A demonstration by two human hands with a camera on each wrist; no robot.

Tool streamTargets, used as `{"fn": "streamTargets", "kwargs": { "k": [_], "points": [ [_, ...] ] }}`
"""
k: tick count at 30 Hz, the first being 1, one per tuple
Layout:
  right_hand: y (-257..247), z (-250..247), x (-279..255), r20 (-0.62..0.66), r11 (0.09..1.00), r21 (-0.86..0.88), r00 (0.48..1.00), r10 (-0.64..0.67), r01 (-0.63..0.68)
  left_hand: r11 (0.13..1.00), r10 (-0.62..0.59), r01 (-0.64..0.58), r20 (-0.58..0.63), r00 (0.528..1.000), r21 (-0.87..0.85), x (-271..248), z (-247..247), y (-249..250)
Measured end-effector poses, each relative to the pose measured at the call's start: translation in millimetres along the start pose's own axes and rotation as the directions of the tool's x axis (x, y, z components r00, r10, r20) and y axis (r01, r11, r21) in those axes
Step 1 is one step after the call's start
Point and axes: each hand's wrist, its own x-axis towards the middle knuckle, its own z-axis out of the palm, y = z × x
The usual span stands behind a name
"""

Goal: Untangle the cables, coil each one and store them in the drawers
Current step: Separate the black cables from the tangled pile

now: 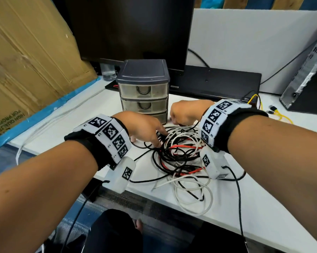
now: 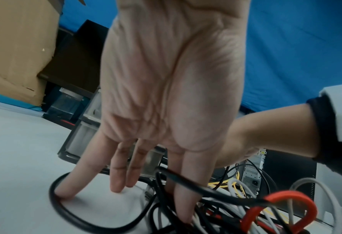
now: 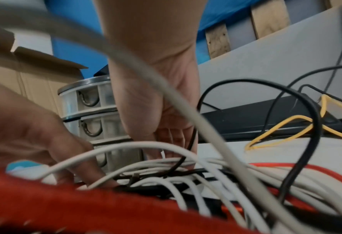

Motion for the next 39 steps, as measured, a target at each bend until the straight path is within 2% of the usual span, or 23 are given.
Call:
{"fn": "streamTargets", "kwargs": {
  "k": [2, 7, 18, 25, 27, 29, 32, 33, 34, 36, 38, 39],
  "points": [
    [1.9, 2.8, 3.3, -0.056, 0.996, -0.056, 0.996, 0.066, -0.069, 1.0, 0.003, -0.003, 0.005, 1.0, 0.007, 1.6, 0.4, -0.9],
    [10.0, 8.2, 6.3, -0.047, 0.984, -0.033, 0.984, 0.172, -0.173, 0.999, 0.026, -0.027, 0.057, 0.998, 0.025, -1.7, -2.3, -4.0],
    [17.7, 0.4, -10.9, -0.073, 0.93, 0.325, 0.976, 0.203, -0.169, 0.987, 0.007, -0.004, 0.023, 1.0, -0.162, -14.2, -3.7, -5.4],
    [7.2, -0.2, -33.6, -0.067, 0.977, 0.185, 0.99, 0.123, -0.109, 0.965, -0.018, 0.016, -0.004, 1.0, -0.262, -16.6, 1.1, -2.9],
    [6.3, -3.4, -42.0, -0.067, 0.987, 0.116, 0.991, 0.115, -0.107, 0.956, 0.004, -0.02, -0.054, 0.999, -0.294, -18.6, 2.6, -6.4],
    [5.0, -5.4, -48.9, -0.093, 0.99, 0.113, 0.991, 0.094, -0.083, 0.962, 0.042, -0.085, -0.168, 0.985, -0.258, -22.0, 3.1, -12.1],
    [0.7, -9.4, -63.4, -0.173, 0.982, 0.187, 0.984, 0.038, -0.005, 0.969, -0.004, -0.104, -0.434, 0.901, -0.223, -29.8, -1.4, -26.9],
    [-2.3, -11.3, -69.6, -0.192, 0.971, 0.234, 0.981, 0.002, 0.044, 0.967, -0.041, -0.086, -0.477, 0.878, -0.241, -32.8, -2.7, -32.0],
    [-5.9, -12.4, -75.8, -0.192, 0.947, 0.305, 0.981, -0.038, 0.097, 0.965, -0.071, -0.058, -0.469, 0.88, -0.255, -35.2, -3.6, -36.1],
    [-14.1, -12.5, -89.0, -0.094, 0.88, 0.447, 0.987, -0.131, 0.16, 0.969, -0.085, 0.008, -0.301, 0.95, -0.247, -40.5, -3.0, -38.0],
    [-20.8, -7.4, -97.0, 0.054, 0.889, 0.429, 0.978, -0.204, 0.161, 0.98, -0.071, 0.042, -0.144, 0.987, -0.196, -41.0, 4.8, -31.7],
    [-22.9, -2.8, -98.5, 0.118, 0.918, 0.366, 0.971, -0.207, 0.151, 0.981, -0.065, 0.041, -0.12, 0.991, -0.19, -38.6, 9.6, -27.4]
  ]
}}
